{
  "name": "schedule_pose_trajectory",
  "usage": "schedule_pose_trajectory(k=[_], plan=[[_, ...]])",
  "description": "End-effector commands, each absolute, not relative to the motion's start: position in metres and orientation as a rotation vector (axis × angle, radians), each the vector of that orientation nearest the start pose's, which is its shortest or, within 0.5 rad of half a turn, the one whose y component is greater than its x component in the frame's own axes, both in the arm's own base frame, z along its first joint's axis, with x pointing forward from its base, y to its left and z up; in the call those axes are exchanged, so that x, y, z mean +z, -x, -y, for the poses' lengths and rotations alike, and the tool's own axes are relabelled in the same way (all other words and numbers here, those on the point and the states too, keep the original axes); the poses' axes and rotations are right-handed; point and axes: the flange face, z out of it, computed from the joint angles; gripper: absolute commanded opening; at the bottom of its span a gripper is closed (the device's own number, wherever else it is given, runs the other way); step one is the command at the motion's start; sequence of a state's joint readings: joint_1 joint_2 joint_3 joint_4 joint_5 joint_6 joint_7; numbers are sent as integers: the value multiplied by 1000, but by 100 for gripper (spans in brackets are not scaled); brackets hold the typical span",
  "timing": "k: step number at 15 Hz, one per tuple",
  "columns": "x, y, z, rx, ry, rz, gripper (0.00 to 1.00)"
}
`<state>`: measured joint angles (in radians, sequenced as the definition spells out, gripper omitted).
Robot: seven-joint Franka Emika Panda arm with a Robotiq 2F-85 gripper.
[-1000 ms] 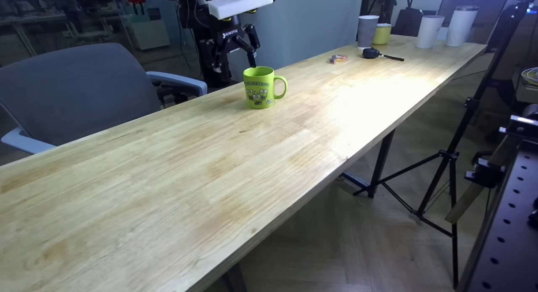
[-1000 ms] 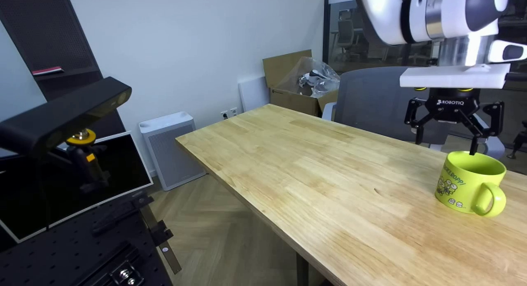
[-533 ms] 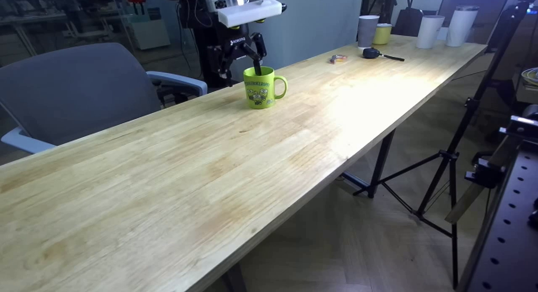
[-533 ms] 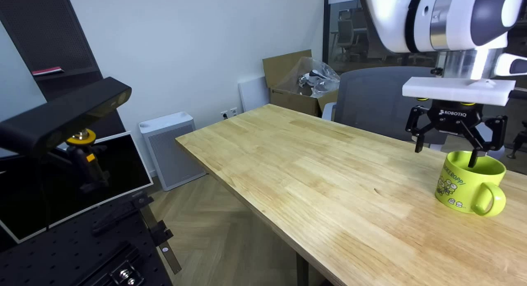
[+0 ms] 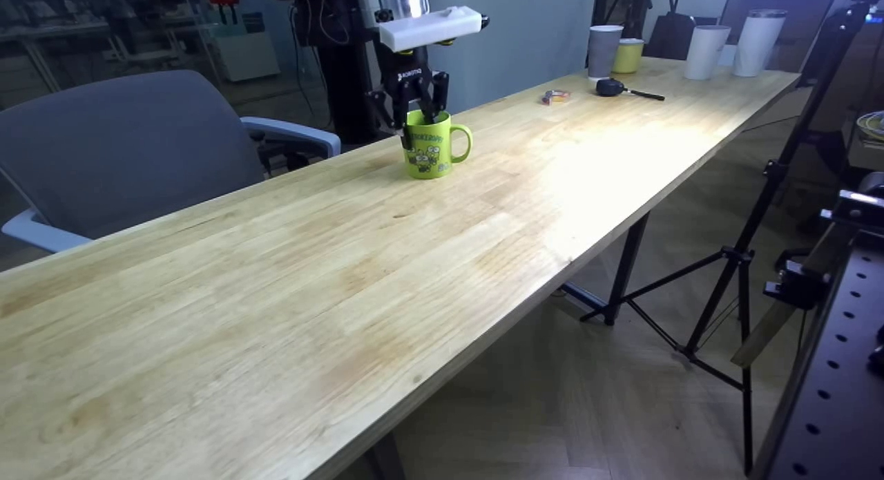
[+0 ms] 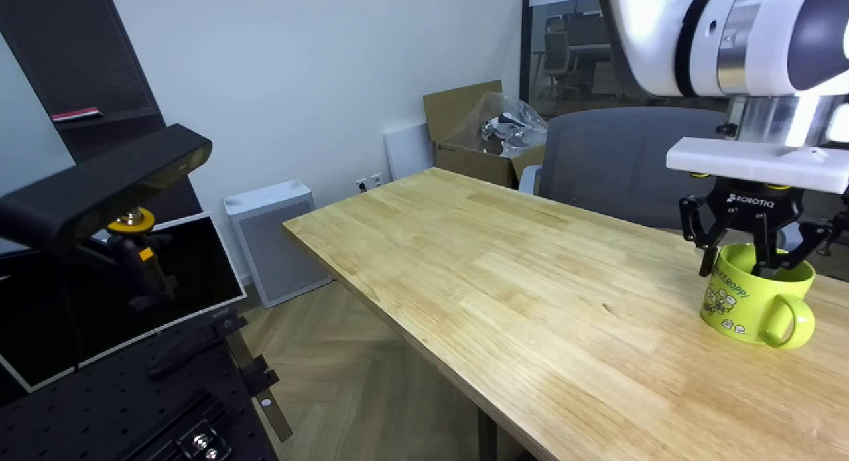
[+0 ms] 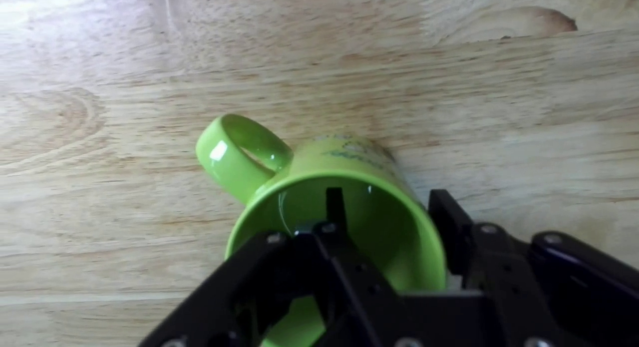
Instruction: Pick up the cup and slightly move it to the left. Pick up the cup and move it forward. Pick up the cup and move it to the left.
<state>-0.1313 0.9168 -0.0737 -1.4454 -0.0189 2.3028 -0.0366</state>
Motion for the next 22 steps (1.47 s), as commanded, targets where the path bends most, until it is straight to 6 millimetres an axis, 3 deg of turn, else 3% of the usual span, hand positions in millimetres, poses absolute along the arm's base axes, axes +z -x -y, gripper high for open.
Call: schedule_pose_trajectory(k=[1, 4, 6, 7, 17, 22], plan=[[137, -697, 138, 129, 3204, -250, 17], [137, -697, 136, 125, 3210, -258, 0], [137, -697, 137, 113, 3212, -268, 0], [153, -704, 131, 115, 3207, -263, 2], [200, -714, 101, 5, 3199, -222, 2], [211, -714, 72, -20, 3177, -153, 2]])
